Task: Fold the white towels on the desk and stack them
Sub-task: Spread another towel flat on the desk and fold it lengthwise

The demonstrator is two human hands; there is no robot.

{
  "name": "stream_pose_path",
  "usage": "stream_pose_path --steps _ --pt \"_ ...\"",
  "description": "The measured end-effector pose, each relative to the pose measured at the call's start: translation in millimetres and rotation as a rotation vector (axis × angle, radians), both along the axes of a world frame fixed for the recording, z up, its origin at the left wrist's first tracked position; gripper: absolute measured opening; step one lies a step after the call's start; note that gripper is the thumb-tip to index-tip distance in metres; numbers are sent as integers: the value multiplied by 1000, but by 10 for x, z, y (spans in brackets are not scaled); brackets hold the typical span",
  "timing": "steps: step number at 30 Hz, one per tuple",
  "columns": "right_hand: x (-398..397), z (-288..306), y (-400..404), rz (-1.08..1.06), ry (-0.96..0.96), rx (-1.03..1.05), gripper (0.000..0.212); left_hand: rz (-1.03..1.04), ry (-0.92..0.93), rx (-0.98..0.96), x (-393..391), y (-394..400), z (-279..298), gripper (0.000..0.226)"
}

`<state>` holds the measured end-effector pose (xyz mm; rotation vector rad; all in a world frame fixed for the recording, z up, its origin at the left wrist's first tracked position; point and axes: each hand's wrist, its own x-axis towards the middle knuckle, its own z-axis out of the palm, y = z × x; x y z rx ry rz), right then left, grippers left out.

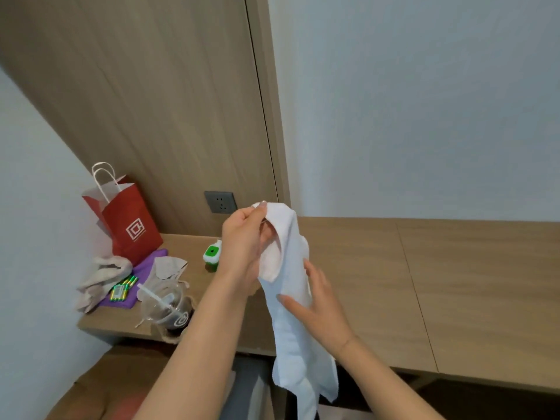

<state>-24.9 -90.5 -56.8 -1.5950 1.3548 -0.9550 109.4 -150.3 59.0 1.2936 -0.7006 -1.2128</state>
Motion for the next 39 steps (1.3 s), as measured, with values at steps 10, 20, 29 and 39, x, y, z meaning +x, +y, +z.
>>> stream_pose_path --steps 10,20,29,39 --pt "-309 509 -556 -19 -506 146 24 119 -286 15 739 -113 105 13" --pt "-379 1455 -742 134 -465 145 30 -292 -970 -199 454 208 123 64" --pt "-531 1898 -377 214 -253 0 34 -454 -555 -572 -25 264 284 21" --pt "-1430 1758 -186 29 -192 -35 43 -718 -506 -515 -798 167 391 40"
